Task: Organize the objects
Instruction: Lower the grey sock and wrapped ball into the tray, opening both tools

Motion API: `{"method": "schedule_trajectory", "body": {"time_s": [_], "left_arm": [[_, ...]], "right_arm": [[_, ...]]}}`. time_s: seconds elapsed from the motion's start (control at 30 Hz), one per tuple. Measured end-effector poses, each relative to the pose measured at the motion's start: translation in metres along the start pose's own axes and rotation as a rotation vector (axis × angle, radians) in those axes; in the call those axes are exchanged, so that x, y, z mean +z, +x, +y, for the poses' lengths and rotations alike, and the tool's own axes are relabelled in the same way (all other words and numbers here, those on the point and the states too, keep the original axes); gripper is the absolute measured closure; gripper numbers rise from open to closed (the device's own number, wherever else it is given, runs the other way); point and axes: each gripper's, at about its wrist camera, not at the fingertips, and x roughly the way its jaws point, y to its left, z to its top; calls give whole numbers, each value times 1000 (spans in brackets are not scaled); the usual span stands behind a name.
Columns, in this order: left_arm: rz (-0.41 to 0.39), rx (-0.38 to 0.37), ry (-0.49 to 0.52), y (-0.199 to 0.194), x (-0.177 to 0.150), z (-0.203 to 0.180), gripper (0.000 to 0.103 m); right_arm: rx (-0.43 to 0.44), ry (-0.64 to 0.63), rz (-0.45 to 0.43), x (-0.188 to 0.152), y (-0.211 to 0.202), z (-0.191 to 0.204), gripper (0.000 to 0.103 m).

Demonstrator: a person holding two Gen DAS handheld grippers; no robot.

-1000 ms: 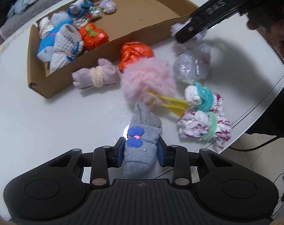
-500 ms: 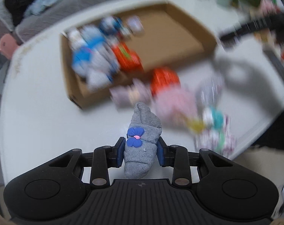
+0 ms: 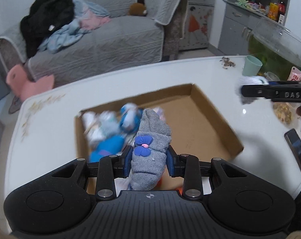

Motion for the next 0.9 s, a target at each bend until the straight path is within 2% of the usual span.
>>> {"method": "schedule_trajectory", "body": {"time_s": [0.23, 0.37, 0.53, 0.63, 0.9], "left_arm": [[-14, -59, 21, 65, 42, -28, 63], [-9, -42, 66, 99, 53, -37, 63], [56, -47, 18, 139, 59, -30, 63], [77, -48, 6, 151, 59, -25, 63], [102, -47, -20, 167, 57, -17, 62]], "right_arm": [[57, -23, 22, 25, 40, 7, 47], [53, -8, 47, 34, 64, 0, 47], [37, 51, 132, 34, 95, -8, 47], [20, 61, 183, 34, 106, -8, 46], [32, 101, 217, 33, 118, -5, 46]]}}
